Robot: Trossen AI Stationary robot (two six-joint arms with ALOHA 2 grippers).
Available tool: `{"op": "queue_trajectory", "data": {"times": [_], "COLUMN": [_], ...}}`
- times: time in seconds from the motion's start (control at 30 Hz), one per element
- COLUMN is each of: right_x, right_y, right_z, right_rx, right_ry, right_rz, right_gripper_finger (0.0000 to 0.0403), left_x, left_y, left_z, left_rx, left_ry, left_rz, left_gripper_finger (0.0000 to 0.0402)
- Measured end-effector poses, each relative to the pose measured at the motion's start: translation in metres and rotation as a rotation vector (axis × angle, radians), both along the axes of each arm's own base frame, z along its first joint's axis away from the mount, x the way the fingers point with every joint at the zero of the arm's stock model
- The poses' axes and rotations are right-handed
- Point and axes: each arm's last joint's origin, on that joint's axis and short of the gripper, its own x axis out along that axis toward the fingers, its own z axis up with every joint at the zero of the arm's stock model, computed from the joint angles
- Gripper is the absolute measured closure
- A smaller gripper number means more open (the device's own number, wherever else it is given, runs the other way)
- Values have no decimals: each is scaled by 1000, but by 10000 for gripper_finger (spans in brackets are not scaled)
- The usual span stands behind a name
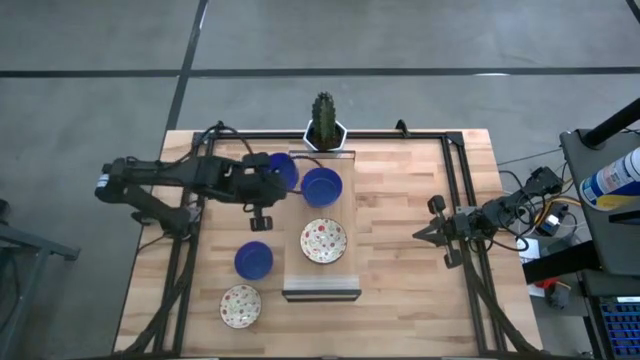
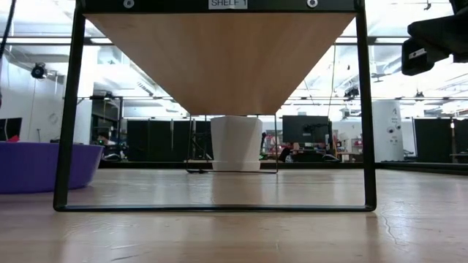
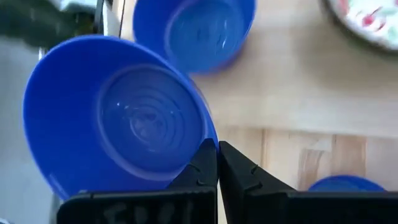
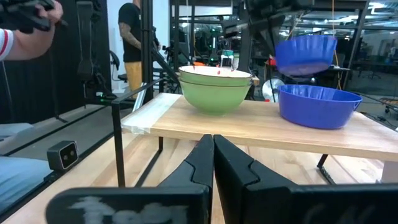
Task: Pick & Place Mini bowls
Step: Stack the top blue bowl on top of the blue bowl on the shelf
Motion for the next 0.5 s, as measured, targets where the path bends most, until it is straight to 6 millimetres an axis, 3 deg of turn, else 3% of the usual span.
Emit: {"op": "queue_trajectory", "data": {"times": [0.23,0.5], "right_x": [0,0], "right_y": [0,0], "right_z": [0,0], "right_rx": [0,0], "right_ry": [0,0], "right_rz": [0,0], "right_gripper_finger": [394,394], "left_x": [35,71], "left_y": [-3,-5], "left_z": [24,12], "left_rx": [47,125], "left_ry": [-7,104], "left_rz": [-137,-301], "left_gripper_finger": [401,401]}}
